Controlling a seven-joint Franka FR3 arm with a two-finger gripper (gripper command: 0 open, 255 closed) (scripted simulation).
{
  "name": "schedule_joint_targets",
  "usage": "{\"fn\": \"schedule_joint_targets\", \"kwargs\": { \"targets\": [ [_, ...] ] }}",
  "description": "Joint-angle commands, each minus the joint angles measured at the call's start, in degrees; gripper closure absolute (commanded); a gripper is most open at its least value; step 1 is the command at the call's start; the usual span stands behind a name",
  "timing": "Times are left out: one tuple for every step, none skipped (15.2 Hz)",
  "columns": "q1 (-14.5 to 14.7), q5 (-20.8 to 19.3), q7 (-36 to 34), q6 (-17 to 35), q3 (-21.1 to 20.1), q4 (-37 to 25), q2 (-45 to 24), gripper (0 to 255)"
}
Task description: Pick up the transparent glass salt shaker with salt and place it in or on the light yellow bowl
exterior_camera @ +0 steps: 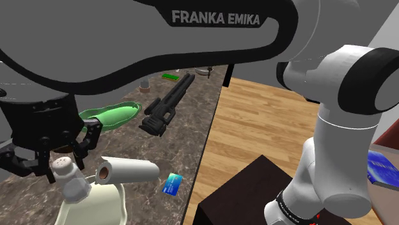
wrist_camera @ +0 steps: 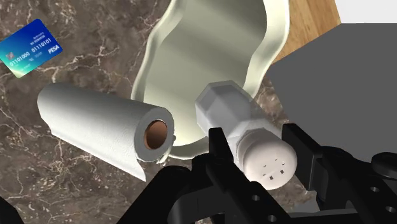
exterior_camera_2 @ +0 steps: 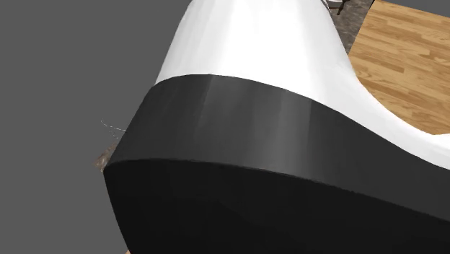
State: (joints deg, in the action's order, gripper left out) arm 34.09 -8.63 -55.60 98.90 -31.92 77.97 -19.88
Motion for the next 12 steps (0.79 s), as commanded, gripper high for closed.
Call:
{"fn": "schedule_joint_targets", "kwargs": {
  "targets": [
    [-0.2,0.1,-0.1,1.5,0.0,1.7,0.3,255],
    [-0.3,0.1,-0.1,2.3,0.0,2.6,0.4,255],
    [-0.4,0.2,-0.1,3.1,0.0,3.5,0.4,255],
    [-0.5,0.2,-0.1,3.9,0.1,4.4,0.5,255],
    [-0.6,0.2,-0.1,4.7,0.1,5.2,0.5,255],
    [-0.7,0.2,-0.1,5.5,0.1,6.0,0.6,255],
    [-0.8,0.2,-0.1,6.3,0.1,6.8,0.6,255],
    [-0.9,0.2,-0.1,7.0,0.2,7.6,0.6,255],
    [-0.9,0.1,-0.1,7.8,0.2,8.3,0.6,255],
    [-1.0,0.1,-0.1,8.5,0.2,9.1,0.5,255],
    [-1.0,0.1,-0.2,9.3,0.3,9.8,0.5,255],
    [-1.1,0.0,-0.2,10.0,0.3,10.5,0.4,255]
  ]
}}
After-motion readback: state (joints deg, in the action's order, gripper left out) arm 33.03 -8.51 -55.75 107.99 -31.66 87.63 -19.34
